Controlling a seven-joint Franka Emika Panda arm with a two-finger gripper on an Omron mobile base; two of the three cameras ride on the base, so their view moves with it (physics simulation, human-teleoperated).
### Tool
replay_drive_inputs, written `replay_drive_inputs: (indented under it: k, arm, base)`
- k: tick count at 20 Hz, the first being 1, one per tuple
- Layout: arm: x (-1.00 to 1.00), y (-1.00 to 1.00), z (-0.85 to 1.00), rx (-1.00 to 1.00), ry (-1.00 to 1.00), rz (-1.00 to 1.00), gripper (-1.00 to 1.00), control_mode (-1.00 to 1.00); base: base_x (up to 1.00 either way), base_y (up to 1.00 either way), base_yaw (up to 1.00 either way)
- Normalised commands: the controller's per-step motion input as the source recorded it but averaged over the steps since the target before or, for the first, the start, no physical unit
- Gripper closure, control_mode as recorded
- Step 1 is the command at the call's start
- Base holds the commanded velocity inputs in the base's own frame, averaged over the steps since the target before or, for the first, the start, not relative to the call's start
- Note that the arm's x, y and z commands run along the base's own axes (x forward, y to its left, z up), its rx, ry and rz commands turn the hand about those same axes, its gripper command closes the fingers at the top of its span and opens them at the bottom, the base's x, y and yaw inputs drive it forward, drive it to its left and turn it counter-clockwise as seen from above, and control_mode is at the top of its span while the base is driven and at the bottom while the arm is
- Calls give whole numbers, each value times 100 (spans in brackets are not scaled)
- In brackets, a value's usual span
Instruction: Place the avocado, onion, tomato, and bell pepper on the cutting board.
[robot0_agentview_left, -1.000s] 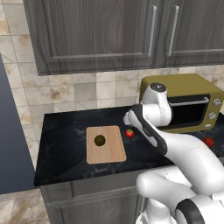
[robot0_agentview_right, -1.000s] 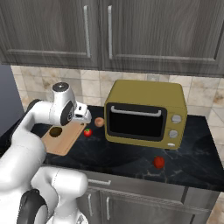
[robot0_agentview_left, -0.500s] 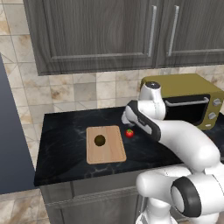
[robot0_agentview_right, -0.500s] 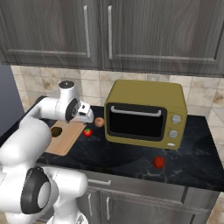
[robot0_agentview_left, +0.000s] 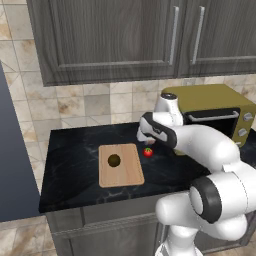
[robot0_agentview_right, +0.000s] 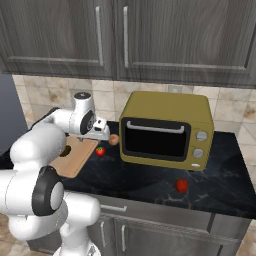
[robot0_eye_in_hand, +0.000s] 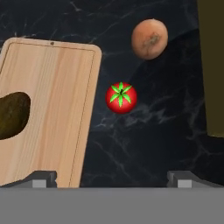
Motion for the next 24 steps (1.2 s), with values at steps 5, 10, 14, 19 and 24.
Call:
replay_drive_inputs:
  k: [5, 10, 14, 19, 24]
  arm:
    - [24, -1, -24, 0, 7, 0, -100, -100]
    - [23, 0, -26, 0, 6, 0, -100, -100]
    - [23, -1, -29, 0, 7, 0, -100, -100]
    - [14, -2, -25, 0, 5, 0, -100, -100]
    - [15, -6, -22, 0, 4, 0, -100, -100]
  base:
    - [0, 0, 0]
    - [0, 0, 0]
    - [0, 0, 0]
    - [0, 0, 0]
    - [0, 0, 0]
